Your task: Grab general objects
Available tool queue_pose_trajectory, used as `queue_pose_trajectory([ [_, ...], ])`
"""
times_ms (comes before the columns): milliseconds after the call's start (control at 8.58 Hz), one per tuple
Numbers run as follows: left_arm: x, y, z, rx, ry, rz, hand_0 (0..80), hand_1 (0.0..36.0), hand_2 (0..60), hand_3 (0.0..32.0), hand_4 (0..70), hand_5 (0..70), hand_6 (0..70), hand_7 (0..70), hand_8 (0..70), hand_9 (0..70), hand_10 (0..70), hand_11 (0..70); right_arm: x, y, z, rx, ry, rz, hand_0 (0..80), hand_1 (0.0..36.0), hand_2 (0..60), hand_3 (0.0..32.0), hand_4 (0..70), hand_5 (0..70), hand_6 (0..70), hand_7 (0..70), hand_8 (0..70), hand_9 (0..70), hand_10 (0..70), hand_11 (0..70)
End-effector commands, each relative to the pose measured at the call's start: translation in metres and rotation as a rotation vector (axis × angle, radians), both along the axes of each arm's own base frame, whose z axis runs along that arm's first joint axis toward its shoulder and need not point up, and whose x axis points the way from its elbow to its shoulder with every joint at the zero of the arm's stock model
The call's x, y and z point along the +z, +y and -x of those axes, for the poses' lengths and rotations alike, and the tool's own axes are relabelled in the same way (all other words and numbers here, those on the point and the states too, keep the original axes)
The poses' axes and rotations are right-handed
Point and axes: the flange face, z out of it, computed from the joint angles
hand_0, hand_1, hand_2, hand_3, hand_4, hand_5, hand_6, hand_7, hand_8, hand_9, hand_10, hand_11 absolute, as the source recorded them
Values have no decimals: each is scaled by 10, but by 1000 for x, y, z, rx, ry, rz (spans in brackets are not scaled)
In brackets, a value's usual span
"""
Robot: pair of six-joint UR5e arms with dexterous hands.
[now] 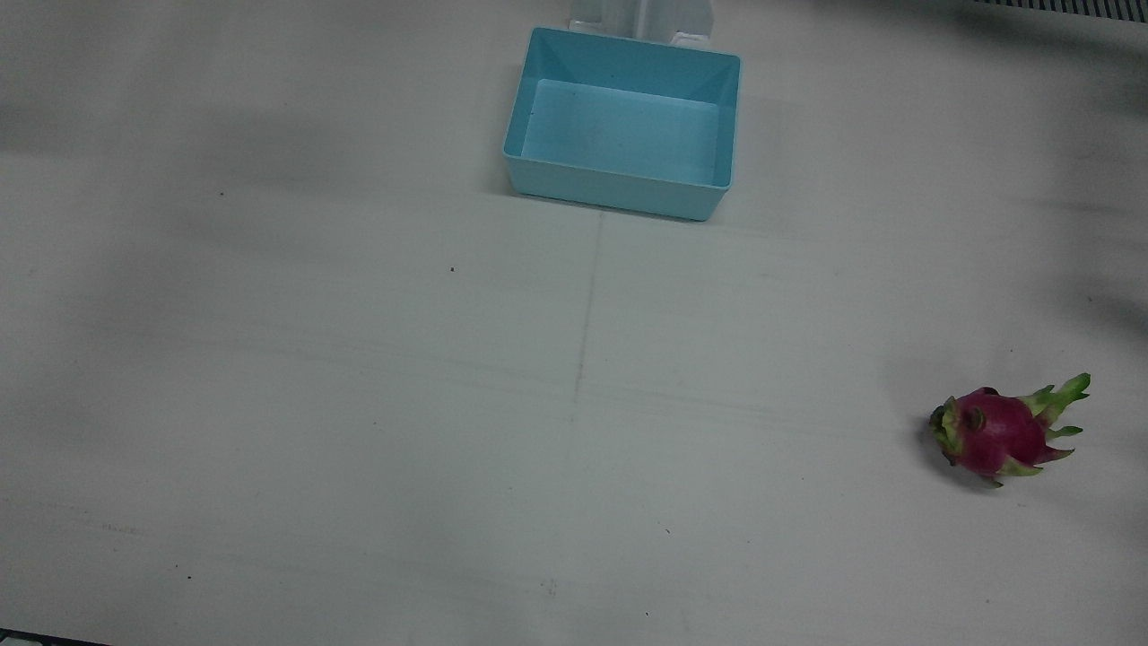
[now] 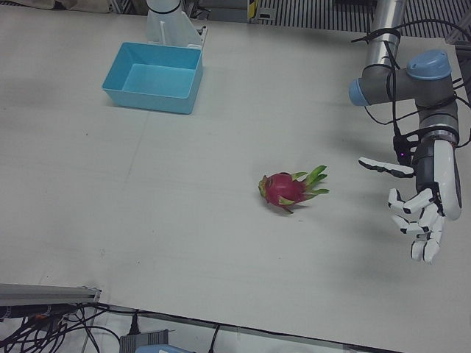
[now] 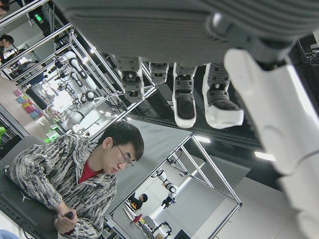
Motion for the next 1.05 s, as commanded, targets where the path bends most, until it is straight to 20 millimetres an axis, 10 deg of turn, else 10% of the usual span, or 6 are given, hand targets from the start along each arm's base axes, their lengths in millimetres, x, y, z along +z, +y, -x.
queue_pose_trajectory([
  [0, -1, 1, 1, 0, 1, -1, 278, 355, 600, 0, 367, 700, 195, 657, 29, 117, 0, 0, 0, 0, 0, 1, 0, 0, 0, 0, 0, 0, 0, 0, 0, 0, 0, 0, 0, 0],
  [117, -1, 2, 1, 1, 4, -3, 124, 333, 600, 0, 359, 700, 184, 646, 26, 115, 0, 0, 0, 0, 0, 0, 0, 0, 0, 0, 0, 0, 0, 0, 0, 0, 0, 0, 0, 0],
  [350, -16, 0, -1, 3, 0, -25, 800, 360, 600, 0, 334, 700, 209, 687, 31, 123, 0, 0, 0, 0, 0, 0, 0, 0, 0, 0, 0, 0, 0, 0, 0, 0, 0, 0, 0, 0],
  [583, -39, 14, -5, 74, -108, -21, 800, 360, 600, 0, 322, 700, 149, 567, 19, 99, 0, 0, 0, 0, 0, 0, 0, 0, 0, 0, 0, 0, 0, 0, 0, 0, 0, 0, 0, 0],
  [816, -81, 63, 4, 64, -287, 57, 800, 360, 600, 0, 381, 397, 105, 437, 11, 73, 0, 0, 0, 0, 0, 0, 0, 0, 0, 0, 0, 0, 0, 0, 0, 0, 0, 0, 0, 0],
  [932, -88, 81, 6, 62, -371, 105, 800, 360, 600, 0, 422, 700, 118, 426, 13, 71, 0, 0, 0, 0, 0, 0, 0, 0, 0, 0, 0, 0, 0, 0, 0, 0, 0, 0, 0, 0],
])
